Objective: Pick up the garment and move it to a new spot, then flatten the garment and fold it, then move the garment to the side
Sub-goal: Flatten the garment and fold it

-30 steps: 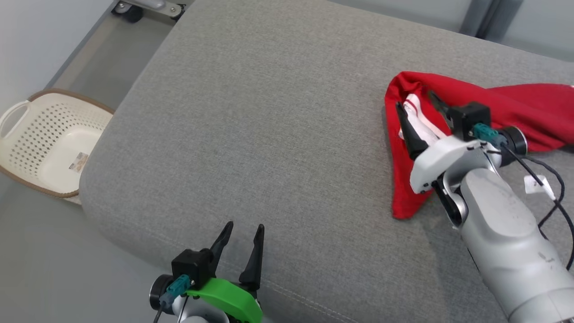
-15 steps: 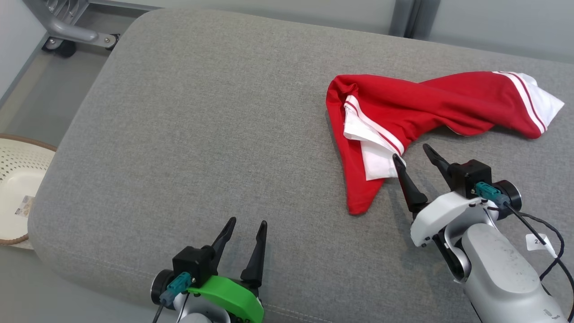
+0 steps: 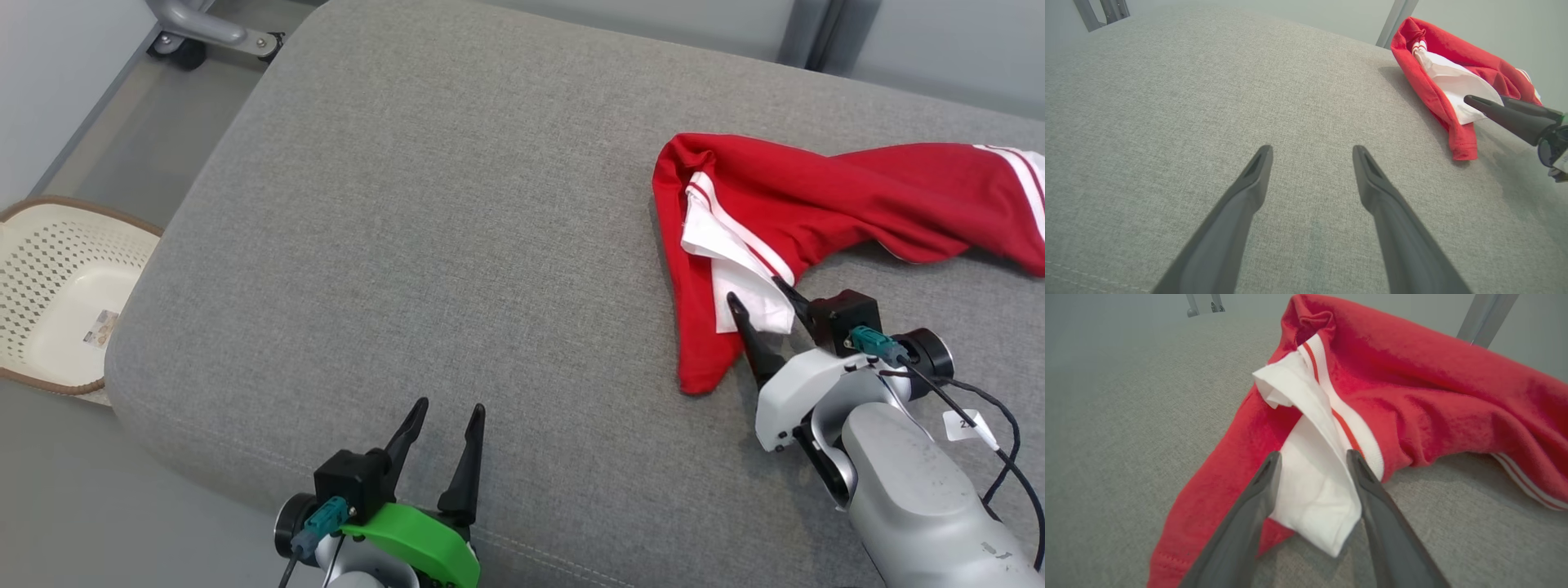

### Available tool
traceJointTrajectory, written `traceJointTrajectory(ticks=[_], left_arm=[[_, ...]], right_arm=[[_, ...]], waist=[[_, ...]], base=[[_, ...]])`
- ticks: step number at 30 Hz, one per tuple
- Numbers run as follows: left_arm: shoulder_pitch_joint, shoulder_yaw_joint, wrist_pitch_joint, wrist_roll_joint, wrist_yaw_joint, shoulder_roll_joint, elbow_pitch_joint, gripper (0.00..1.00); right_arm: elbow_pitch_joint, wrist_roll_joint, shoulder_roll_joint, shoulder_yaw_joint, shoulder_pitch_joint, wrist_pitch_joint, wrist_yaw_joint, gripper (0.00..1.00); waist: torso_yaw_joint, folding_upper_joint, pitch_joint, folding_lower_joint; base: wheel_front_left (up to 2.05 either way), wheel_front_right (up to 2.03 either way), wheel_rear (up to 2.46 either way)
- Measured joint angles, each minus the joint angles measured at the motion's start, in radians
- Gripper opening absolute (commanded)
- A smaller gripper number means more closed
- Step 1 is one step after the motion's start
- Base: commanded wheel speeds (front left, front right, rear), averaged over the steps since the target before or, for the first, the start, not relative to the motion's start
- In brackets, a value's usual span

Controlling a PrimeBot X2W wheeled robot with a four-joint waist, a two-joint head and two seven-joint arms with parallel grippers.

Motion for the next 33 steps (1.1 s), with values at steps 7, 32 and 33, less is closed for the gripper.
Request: traceJointTrajectory(ticks=[7,32,33], left_arm=[[0.000,0.001,0.000,-0.006,0.004,0.000,-0.014,1.00],[-0.033,-0.005,0.000,0.037,-0.008,-0.001,-0.029,1.00],[-0.032,-0.005,0.000,0.037,-0.008,-0.001,-0.024,1.00]], right_arm=[[0.033,-0.004,-0.007,-0.032,-0.032,0.000,0.000,0.00],[-0.495,-0.097,-0.175,-0.364,0.224,0.000,0.000,0.00],[-0.509,-0.099,-0.174,-0.386,0.248,0.000,0.000,0.00]], waist=[[-0.003,0.0000,0.018,0.0000],[-0.350,0.0000,-0.057,0.0000],[-0.367,0.0000,-0.060,0.0000]], base=[[0.00,0.00,0.00],[0.00,0.00,0.00],[0.00,0.00,0.00]])
